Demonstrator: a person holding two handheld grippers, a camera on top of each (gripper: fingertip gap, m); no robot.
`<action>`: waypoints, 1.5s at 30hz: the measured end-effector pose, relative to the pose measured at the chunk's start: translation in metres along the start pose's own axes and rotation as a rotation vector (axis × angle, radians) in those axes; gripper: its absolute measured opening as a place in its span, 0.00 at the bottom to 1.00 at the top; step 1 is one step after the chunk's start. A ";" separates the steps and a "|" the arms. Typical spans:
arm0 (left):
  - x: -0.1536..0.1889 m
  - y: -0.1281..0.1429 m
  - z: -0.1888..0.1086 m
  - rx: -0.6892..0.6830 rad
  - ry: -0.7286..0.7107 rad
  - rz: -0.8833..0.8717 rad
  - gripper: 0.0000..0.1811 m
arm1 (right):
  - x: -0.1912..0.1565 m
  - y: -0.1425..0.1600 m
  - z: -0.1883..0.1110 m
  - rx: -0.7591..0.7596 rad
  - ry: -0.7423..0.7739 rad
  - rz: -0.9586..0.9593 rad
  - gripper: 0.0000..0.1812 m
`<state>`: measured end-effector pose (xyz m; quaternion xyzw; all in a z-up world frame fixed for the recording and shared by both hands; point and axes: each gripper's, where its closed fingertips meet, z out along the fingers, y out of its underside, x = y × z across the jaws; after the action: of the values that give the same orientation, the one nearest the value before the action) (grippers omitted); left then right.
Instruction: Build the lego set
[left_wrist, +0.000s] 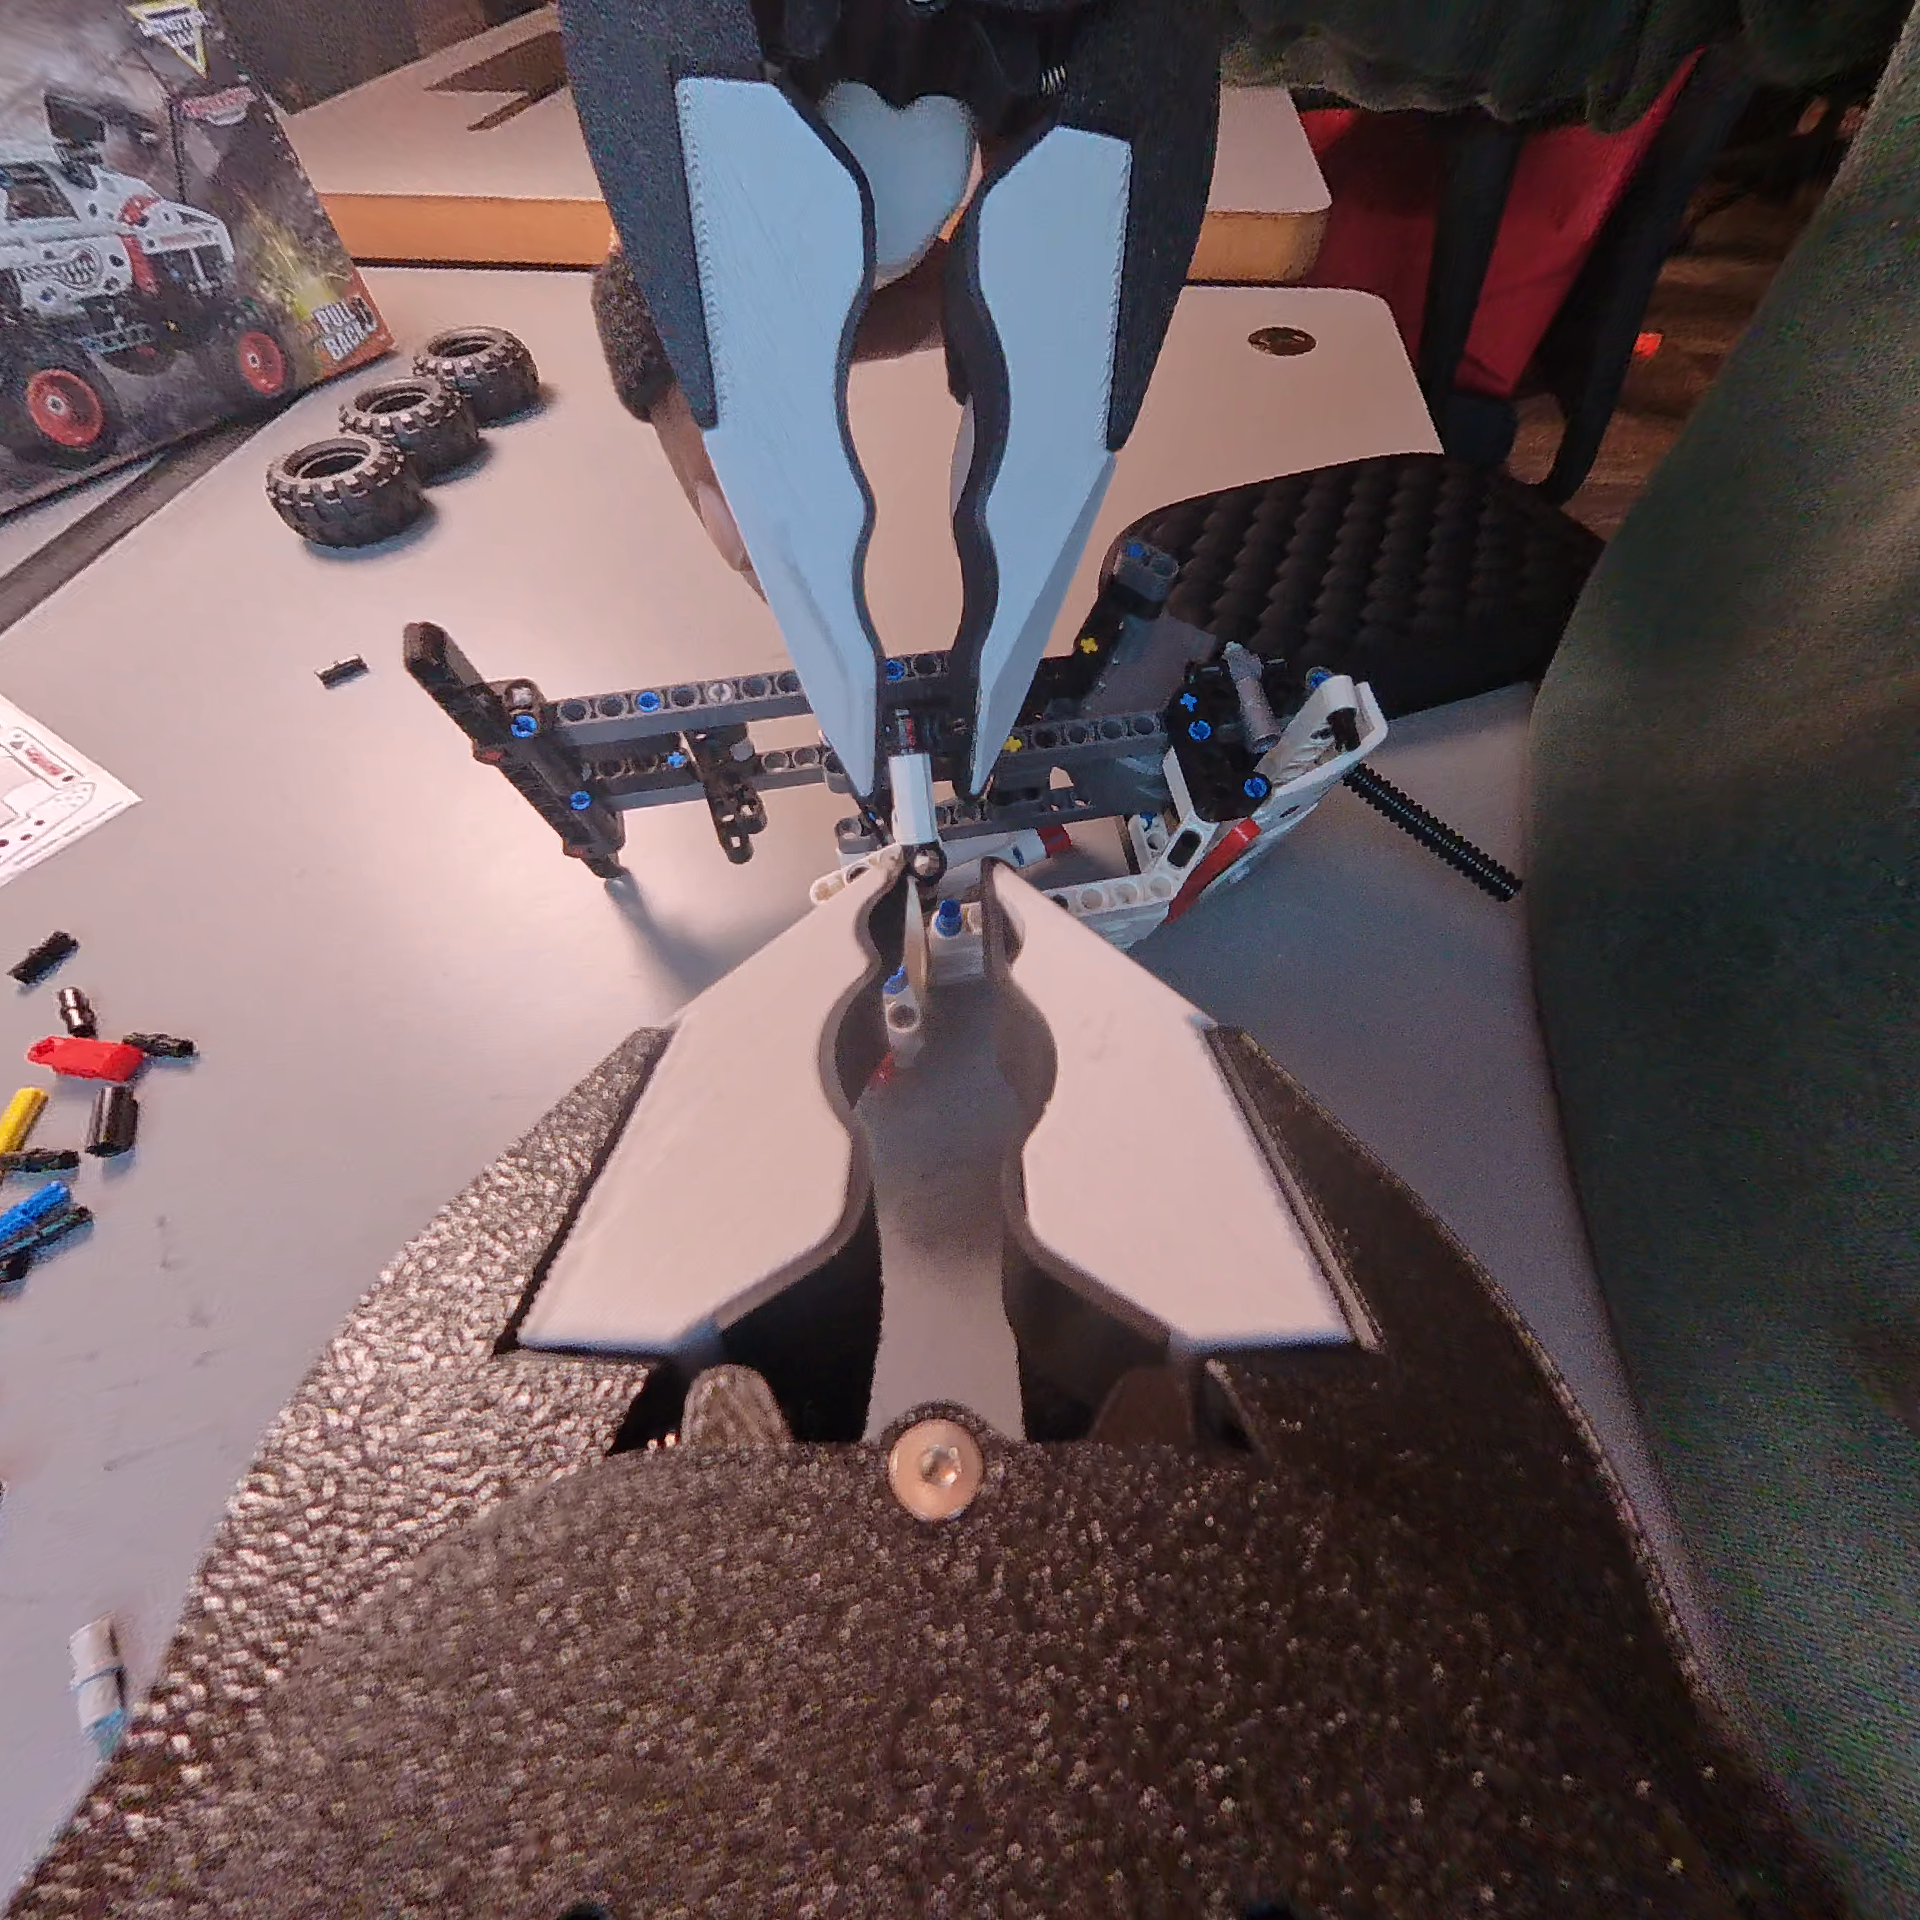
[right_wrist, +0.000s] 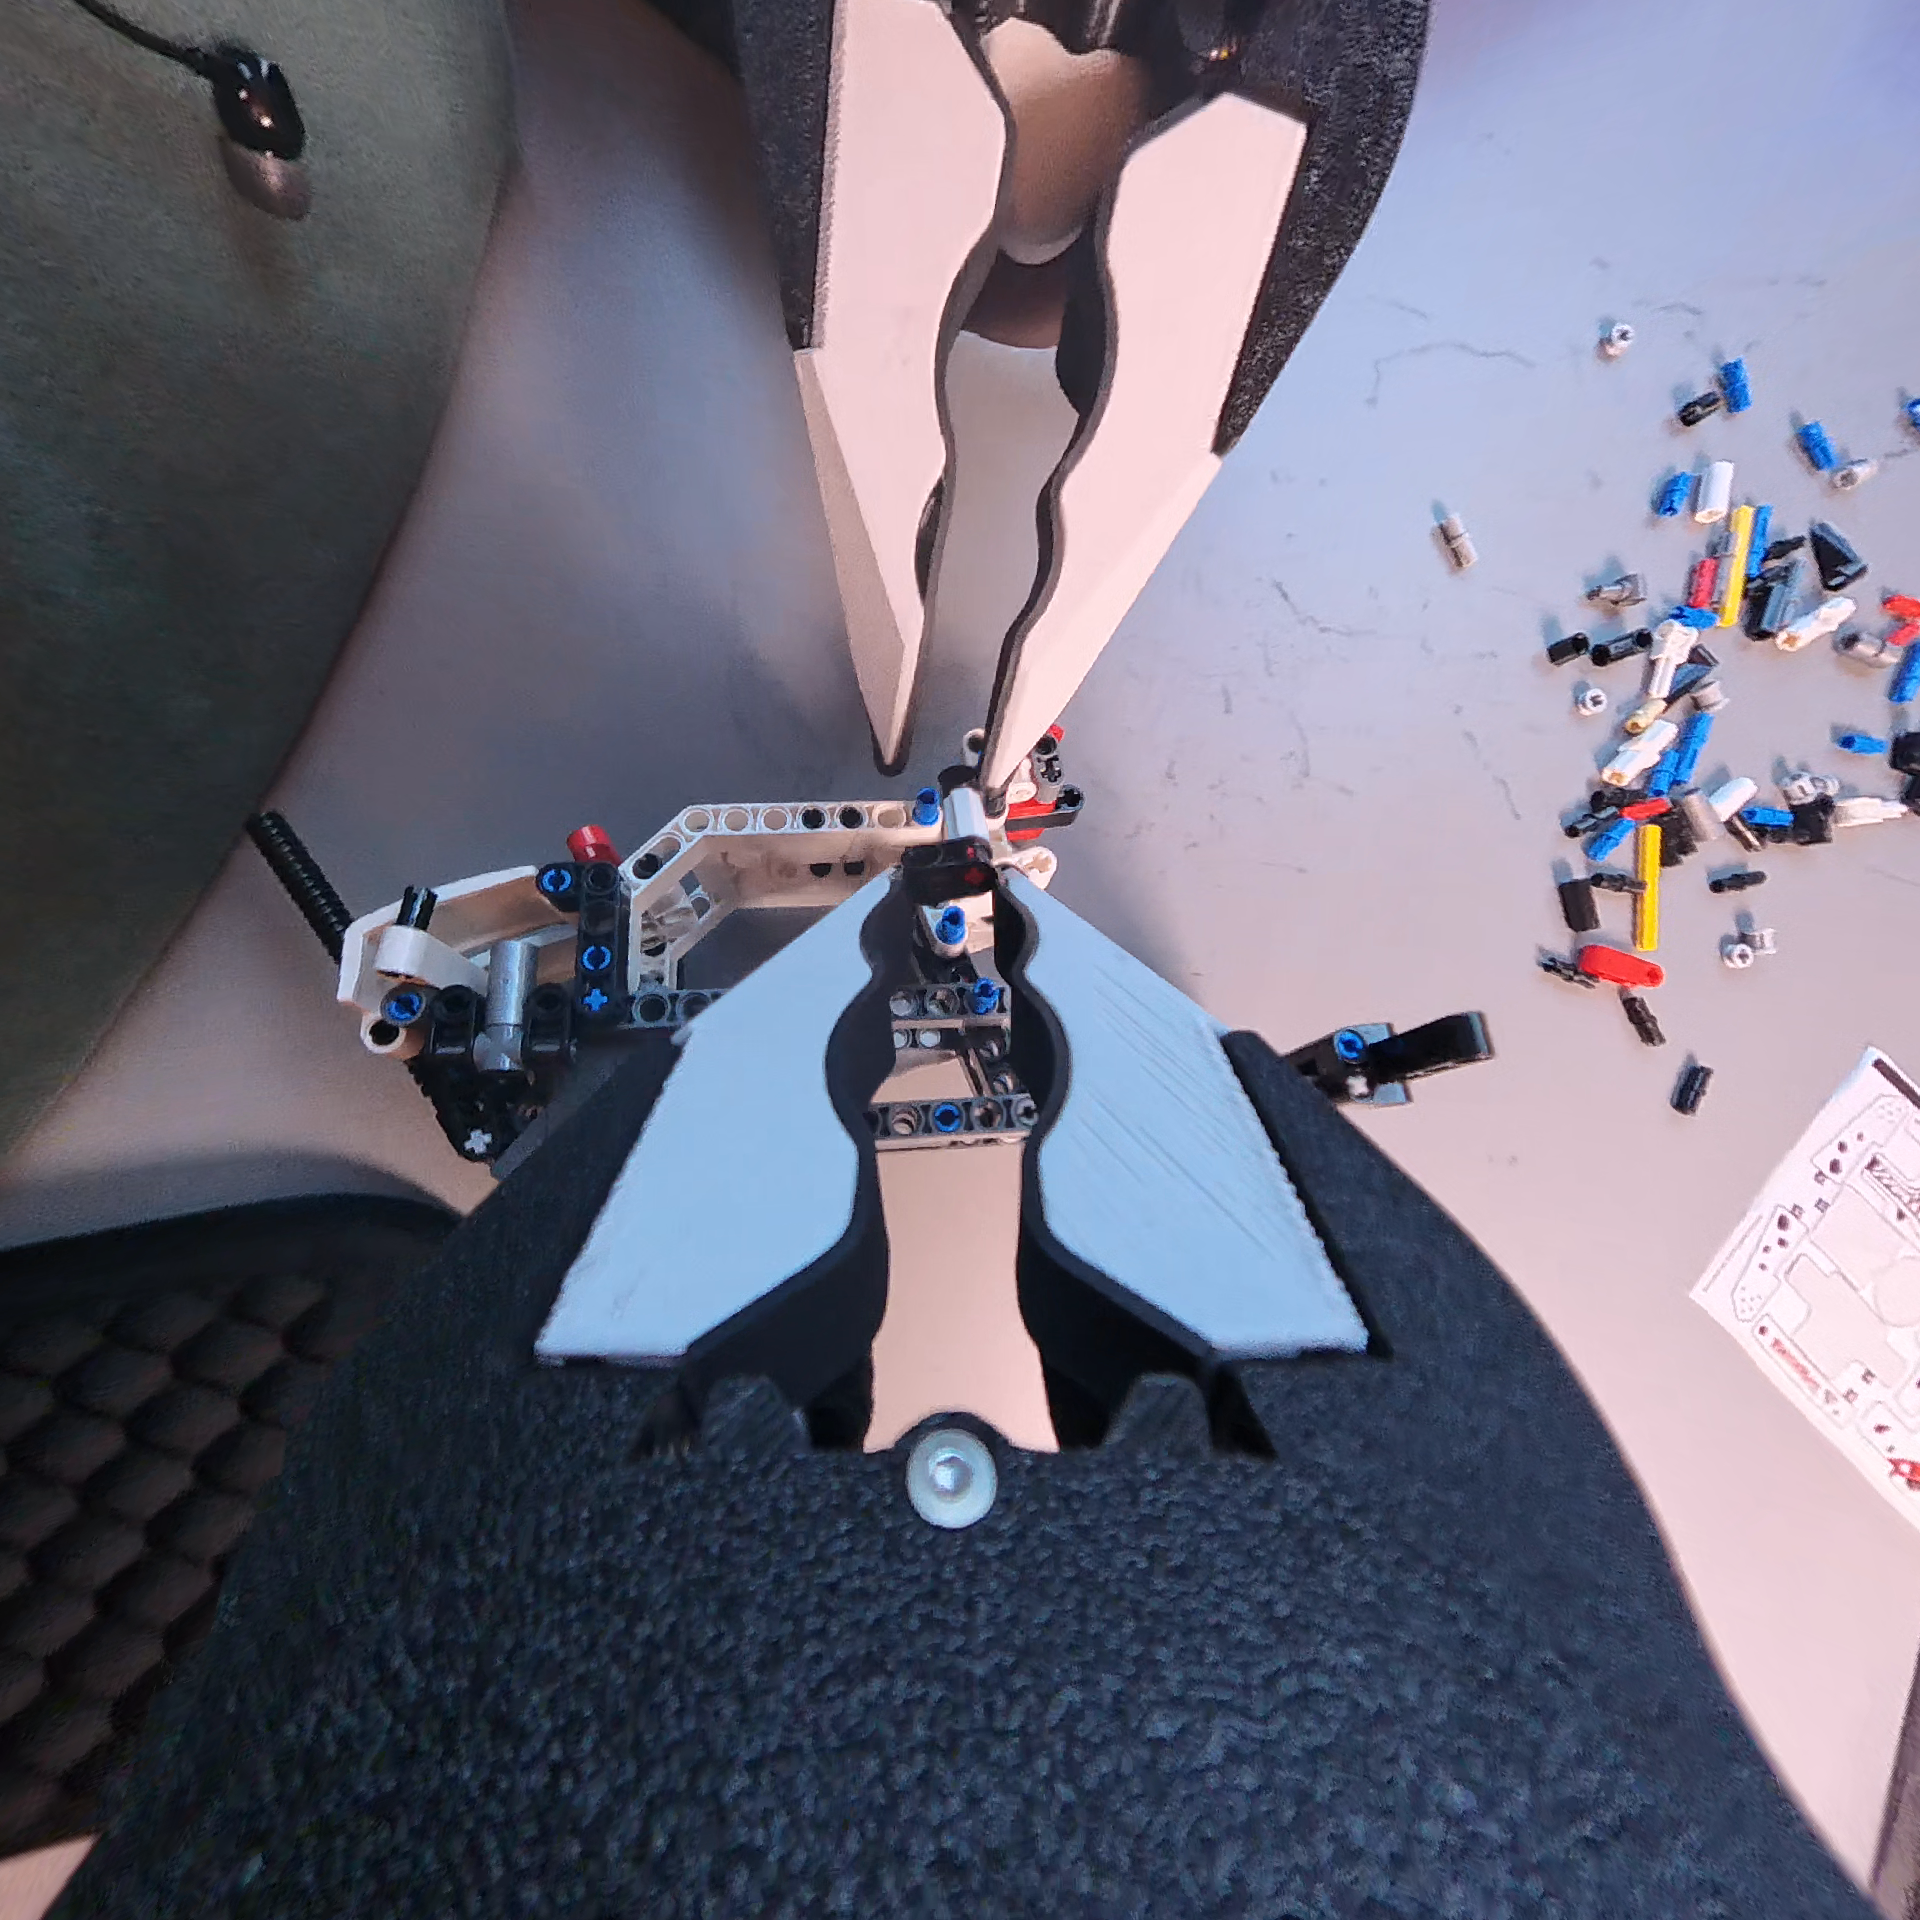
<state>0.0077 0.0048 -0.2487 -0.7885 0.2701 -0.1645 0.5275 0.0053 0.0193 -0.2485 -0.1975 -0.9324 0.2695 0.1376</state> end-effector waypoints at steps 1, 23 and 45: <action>0.000 0.000 0.001 -0.001 0.006 -0.011 0.06 | -0.001 0.001 0.000 -0.013 -0.020 -0.008 0.08; 0.001 0.008 0.002 -0.092 0.001 -0.206 0.00 | 0.002 -0.003 -0.004 -0.004 -0.076 0.017 0.10; 0.012 0.014 -0.012 -0.065 0.137 -0.184 0.06 | -0.028 0.000 -0.030 -0.012 -0.107 0.126 0.04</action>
<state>0.0071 -0.0156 -0.2566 -0.8134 0.2374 -0.2568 0.4648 0.0408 0.0208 -0.2278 -0.2421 -0.9258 0.2821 0.0690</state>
